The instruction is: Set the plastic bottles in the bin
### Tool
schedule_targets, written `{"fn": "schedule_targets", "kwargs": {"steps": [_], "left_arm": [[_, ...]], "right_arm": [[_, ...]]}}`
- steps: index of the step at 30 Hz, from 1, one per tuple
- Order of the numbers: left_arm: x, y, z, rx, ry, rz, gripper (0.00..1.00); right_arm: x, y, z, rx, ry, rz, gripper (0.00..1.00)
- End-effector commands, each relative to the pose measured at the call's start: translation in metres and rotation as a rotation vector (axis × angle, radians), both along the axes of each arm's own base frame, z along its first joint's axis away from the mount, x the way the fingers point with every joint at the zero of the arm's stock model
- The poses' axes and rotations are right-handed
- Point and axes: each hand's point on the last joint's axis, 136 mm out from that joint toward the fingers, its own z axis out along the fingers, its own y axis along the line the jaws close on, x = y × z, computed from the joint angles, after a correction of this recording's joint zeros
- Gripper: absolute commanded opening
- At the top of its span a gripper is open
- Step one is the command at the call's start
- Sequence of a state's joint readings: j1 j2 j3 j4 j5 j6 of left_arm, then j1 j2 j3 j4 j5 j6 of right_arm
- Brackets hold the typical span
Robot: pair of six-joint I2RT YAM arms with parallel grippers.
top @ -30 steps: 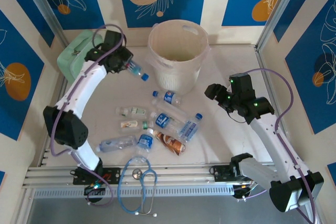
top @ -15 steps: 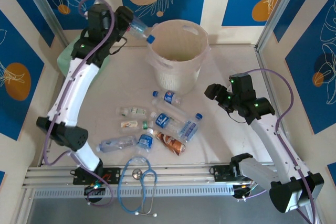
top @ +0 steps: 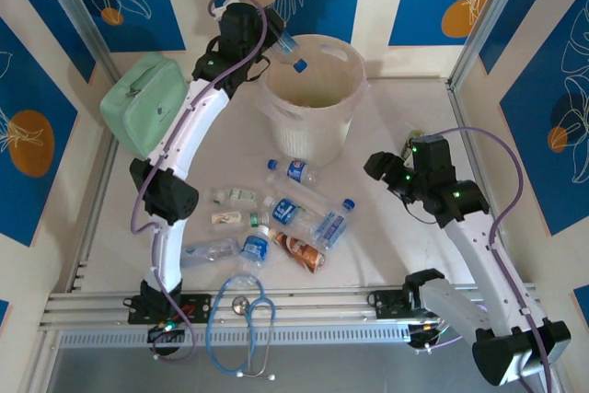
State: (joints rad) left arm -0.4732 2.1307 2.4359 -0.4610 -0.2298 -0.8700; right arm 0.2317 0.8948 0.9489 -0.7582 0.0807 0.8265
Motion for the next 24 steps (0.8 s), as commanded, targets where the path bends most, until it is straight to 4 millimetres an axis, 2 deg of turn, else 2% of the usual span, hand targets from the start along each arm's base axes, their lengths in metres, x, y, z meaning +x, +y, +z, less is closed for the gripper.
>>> {"fn": "schedule_targets", "kwargs": {"steps": [1,6,11,14,19,22,24], "left_arm": [[-0.005,-0.003,0.005,0.055,-0.010,-0.009,0.67],[-0.009,-0.016,0.002,0.071,-0.010,-0.051,0.76],[-0.019,-0.014,0.020,0.084,-0.050,-0.044,0.76],[-0.029,-0.009,0.040,0.088,-0.083,-0.041,0.75],[-0.061,-0.001,0.066,0.137,-0.116,-0.065,0.75],[-0.086,0.006,0.068,0.191,-0.122,-0.094,0.75],[-0.105,0.015,0.061,0.215,-0.109,-0.113,0.75]], "right_arm": [[-0.005,0.000,-0.011,-0.004,0.033,0.015,0.75],[-0.003,0.001,-0.014,0.000,0.040,0.019,0.75],[-0.006,0.000,-0.016,-0.008,0.049,0.025,0.76],[-0.010,0.000,-0.023,-0.014,0.072,0.028,0.76],[-0.021,0.007,-0.048,-0.028,0.154,0.034,0.76],[-0.028,0.015,-0.064,-0.033,0.208,0.035,0.78],[-0.032,0.020,-0.074,-0.043,0.246,0.035,0.78]]}}
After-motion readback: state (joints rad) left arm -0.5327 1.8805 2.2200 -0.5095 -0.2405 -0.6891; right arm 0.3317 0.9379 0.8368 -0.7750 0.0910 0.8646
